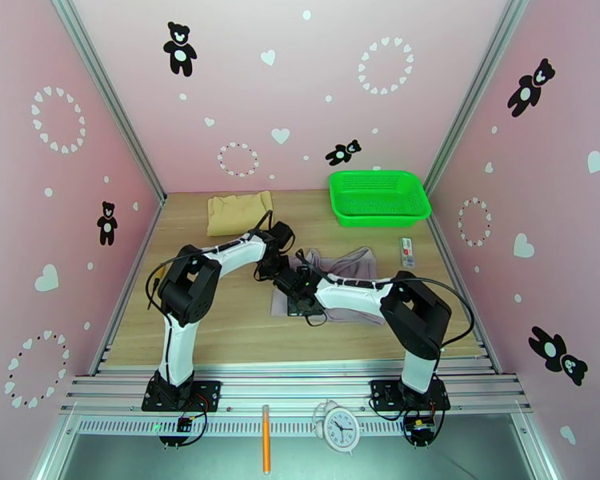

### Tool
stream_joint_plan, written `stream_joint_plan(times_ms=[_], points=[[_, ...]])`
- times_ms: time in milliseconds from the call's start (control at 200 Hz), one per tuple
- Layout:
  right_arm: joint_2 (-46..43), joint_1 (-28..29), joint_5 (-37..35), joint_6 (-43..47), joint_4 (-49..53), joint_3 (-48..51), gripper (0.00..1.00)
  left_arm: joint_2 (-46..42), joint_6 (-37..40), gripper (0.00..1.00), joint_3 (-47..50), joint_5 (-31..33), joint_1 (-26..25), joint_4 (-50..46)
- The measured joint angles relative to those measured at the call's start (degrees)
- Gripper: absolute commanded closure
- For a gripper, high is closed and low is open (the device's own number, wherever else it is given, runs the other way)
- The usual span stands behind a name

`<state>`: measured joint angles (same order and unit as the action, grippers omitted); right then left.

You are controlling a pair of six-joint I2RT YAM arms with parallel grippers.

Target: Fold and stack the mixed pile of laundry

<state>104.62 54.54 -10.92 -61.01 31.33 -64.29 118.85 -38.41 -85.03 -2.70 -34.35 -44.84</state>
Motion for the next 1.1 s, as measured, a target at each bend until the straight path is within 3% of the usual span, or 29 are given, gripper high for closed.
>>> stream_joint_plan(times_ms=[445,651,846,1101], points=[[-11.7,-2.0,-4.2,-4.7,2.3,10.4,1.0,-1.6,0.9,1.0,2.5,3.2,-0.2,0.6],[-14.4,-3.3,-3.5,-3.7,3.3,9.4,1.0,-1.9,1.3,1.0,2.5,3.2,0.1,-0.1],[-12.5,-8.4,1.8,2.7,1.6,-1.2,1.0,-3.7,1.7,1.0,2.5,3.4,0.1,-4.2],[-0.2,-13.9,6.1,7.8,-1.7,-8.0,1.0,-5.5,1.7,1.0,1.2,3.2,0.1,-5.4]])
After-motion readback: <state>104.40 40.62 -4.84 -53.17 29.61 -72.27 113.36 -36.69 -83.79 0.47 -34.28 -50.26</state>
